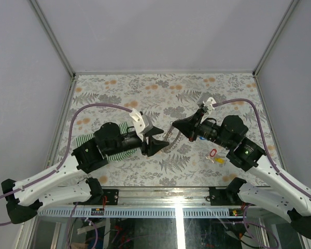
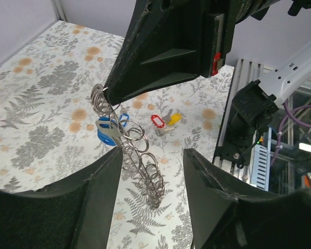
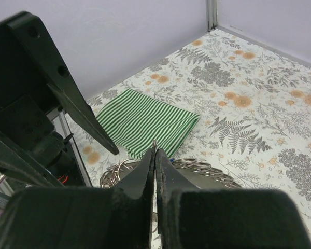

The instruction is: Put the keys on the keyring

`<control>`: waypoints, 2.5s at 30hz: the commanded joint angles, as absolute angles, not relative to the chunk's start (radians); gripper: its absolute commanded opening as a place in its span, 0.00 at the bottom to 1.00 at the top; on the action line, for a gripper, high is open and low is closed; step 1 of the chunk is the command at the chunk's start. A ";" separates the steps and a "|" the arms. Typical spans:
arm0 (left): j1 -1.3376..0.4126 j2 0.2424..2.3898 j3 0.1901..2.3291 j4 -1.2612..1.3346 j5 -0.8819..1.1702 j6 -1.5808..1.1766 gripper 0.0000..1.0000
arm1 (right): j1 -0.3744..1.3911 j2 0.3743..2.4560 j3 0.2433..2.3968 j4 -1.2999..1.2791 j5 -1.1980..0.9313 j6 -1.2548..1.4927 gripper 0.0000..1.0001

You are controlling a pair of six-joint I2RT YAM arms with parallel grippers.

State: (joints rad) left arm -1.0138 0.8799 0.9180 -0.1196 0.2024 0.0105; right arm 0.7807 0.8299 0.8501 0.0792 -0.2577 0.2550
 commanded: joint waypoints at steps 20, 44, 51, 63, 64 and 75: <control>-1.018 0.999 0.813 0.134 0.089 0.041 0.59 | 0.782 0.787 0.903 0.146 -0.241 0.304 0.00; -1.018 0.966 0.877 -0.010 0.124 0.118 0.00 | 0.782 0.756 0.928 0.108 -0.195 0.293 0.29; -1.018 0.965 0.915 -0.078 0.155 0.139 0.00 | 0.782 0.714 0.947 0.041 -0.174 0.189 0.36; -1.018 0.932 0.930 -0.049 0.187 0.076 0.00 | 0.782 0.623 0.908 0.011 -0.353 -0.228 0.40; -1.018 0.926 0.927 -0.039 0.187 0.068 0.00 | 0.781 0.617 0.902 0.014 -0.371 -0.263 0.40; -1.018 0.874 0.884 0.082 0.162 -0.079 0.00 | 0.784 0.633 0.806 0.146 -0.566 -0.588 0.39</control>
State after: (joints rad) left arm -1.0138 0.9016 0.8906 -0.0700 0.1753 0.0010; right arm 0.7807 0.6064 0.7937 0.0299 -0.4828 -0.4385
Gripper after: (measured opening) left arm 0.154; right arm 0.393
